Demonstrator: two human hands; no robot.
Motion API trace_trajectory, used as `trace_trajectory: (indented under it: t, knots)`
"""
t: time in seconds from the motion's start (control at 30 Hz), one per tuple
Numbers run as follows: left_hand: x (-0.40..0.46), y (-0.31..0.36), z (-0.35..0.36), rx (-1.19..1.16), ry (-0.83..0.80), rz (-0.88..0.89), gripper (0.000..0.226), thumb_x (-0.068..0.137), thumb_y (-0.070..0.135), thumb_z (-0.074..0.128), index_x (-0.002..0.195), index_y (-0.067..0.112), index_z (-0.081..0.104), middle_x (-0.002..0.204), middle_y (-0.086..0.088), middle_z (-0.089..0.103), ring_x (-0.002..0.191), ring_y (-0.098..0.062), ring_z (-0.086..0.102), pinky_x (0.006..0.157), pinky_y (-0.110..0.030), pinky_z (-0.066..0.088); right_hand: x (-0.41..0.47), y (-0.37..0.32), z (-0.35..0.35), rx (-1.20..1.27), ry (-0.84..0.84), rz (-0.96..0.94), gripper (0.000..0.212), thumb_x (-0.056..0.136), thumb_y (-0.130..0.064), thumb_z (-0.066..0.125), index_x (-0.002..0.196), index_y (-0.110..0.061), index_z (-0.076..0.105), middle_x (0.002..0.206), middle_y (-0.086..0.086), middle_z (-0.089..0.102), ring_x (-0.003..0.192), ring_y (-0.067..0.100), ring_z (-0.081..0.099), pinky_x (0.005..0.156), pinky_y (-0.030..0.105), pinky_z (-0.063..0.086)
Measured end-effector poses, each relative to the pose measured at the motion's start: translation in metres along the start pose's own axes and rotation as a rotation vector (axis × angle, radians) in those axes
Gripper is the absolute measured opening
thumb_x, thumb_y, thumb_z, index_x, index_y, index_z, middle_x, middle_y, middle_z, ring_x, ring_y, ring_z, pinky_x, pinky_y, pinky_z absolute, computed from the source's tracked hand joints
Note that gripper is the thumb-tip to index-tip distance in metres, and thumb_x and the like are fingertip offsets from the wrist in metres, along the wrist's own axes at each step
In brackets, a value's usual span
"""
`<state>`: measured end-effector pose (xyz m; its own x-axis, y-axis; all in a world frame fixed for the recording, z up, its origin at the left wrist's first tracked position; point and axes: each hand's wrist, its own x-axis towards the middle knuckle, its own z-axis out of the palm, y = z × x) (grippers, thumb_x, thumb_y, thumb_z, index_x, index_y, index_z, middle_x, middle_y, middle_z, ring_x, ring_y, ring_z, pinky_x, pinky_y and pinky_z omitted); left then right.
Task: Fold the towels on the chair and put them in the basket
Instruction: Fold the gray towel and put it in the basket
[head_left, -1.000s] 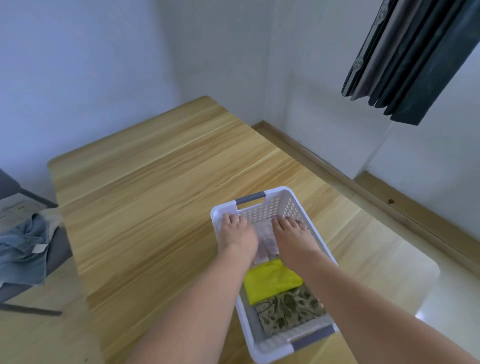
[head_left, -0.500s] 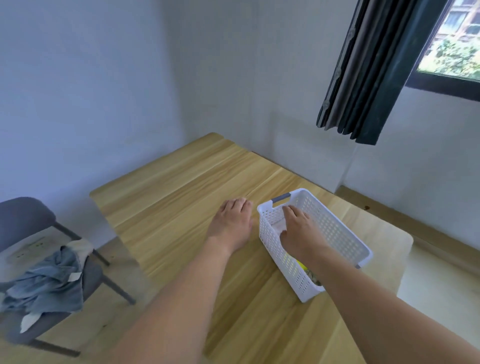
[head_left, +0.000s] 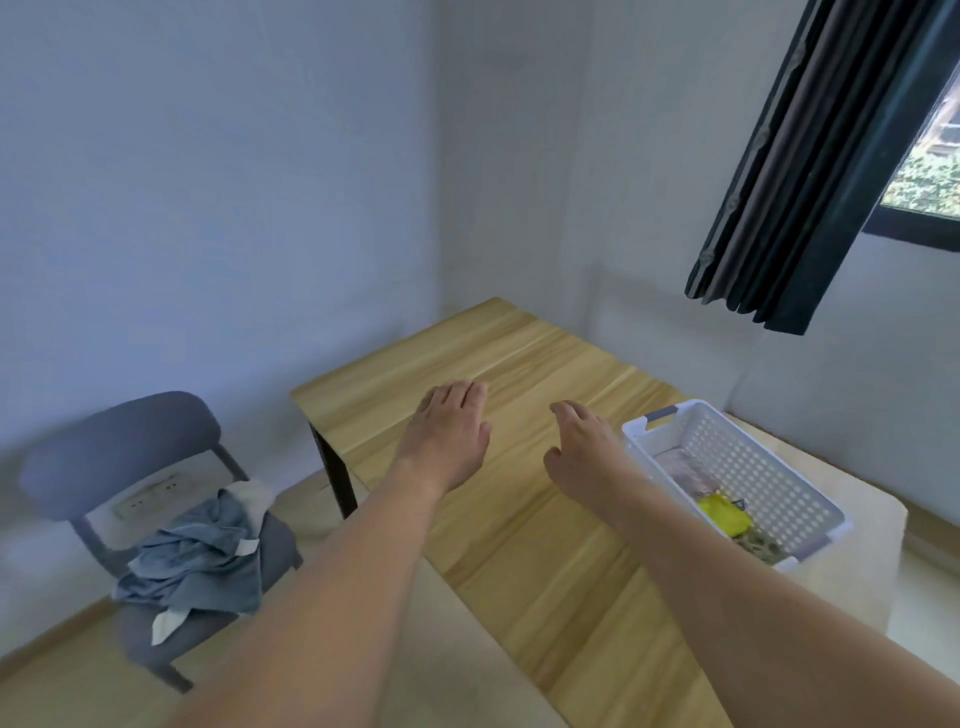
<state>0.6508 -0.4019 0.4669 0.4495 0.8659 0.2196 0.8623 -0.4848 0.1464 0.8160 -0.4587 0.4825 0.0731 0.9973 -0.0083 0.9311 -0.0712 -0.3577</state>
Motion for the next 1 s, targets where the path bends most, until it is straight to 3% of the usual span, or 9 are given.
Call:
trace_trajectory:
  t: [0.33,0.5,0.6,0.73,0.87,1.0]
  knots:
    - [-0.052,-0.206,-0.04,-0.027,-0.07,-0.056,0.055,0.101,0.03,0.035,0.151,0.014,0.018,0.154,-0.005,0.028,0.141,-0.023,0.025,0.116,-0.035,0.017,0.031,-0.172,0.055,0.167,-0.013,0.101,0.059,0.089,-0.014,0.045,0.145,-0.009,0.029,0.15,0.006,0.033,0.136,0.026,0.033,0.107,0.033,0.031]
    - [-0.094,-0.314,-0.036,-0.024,-0.085,-0.23,0.053,0.099,0.028,0.035,0.149,0.011,0.024,0.151,-0.008,0.034,0.139,-0.024,0.03,0.116,-0.037,0.024,0.06,-0.241,0.102,0.208,-0.086,0.061,0.064,0.09,-0.015,0.046,0.15,-0.011,0.023,0.154,0.006,0.026,0.139,0.025,0.031,0.108,0.031,0.031]
    - [-0.102,-0.374,-0.038,-0.011,-0.12,-0.211,0.053,0.1,0.028,0.035,0.149,0.011,0.022,0.152,-0.008,0.032,0.139,-0.023,0.028,0.117,-0.036,0.022,0.075,-0.3,0.141,0.236,-0.172,0.055,0.063,0.091,-0.014,0.044,0.15,-0.01,0.021,0.154,0.006,0.026,0.138,0.025,0.031,0.108,0.032,0.03]
    - [-0.092,-0.456,-0.037,-0.089,-0.094,-0.203,0.052,0.1,0.026,0.036,0.148,0.008,0.024,0.152,-0.009,0.031,0.141,-0.025,0.026,0.116,-0.037,0.023,0.106,-0.381,0.186,0.241,-0.216,0.054,0.055,0.093,-0.012,0.042,0.145,-0.01,0.028,0.147,0.007,0.034,0.13,0.026,0.04,0.102,0.032,0.036]
    - [-0.087,-0.524,-0.034,-0.117,-0.144,-0.131,0.049,0.1,0.025,0.037,0.146,0.009,0.028,0.15,-0.009,0.034,0.139,-0.024,0.028,0.116,-0.036,0.024,0.133,-0.439,0.218,0.274,-0.233,0.095,0.061,0.092,-0.015,0.042,0.15,-0.015,0.023,0.153,0.001,0.028,0.133,0.021,0.038,0.101,0.03,0.036]
    - [-0.091,-0.589,-0.025,-0.114,-0.206,-0.171,0.047,0.098,0.021,0.037,0.144,0.012,0.033,0.149,-0.005,0.037,0.138,-0.022,0.03,0.114,-0.035,0.026,0.153,-0.466,0.24,0.281,-0.276,0.15,0.054,0.093,-0.011,0.04,0.145,-0.015,0.029,0.149,0.001,0.033,0.124,0.022,0.045,0.086,0.026,0.04]
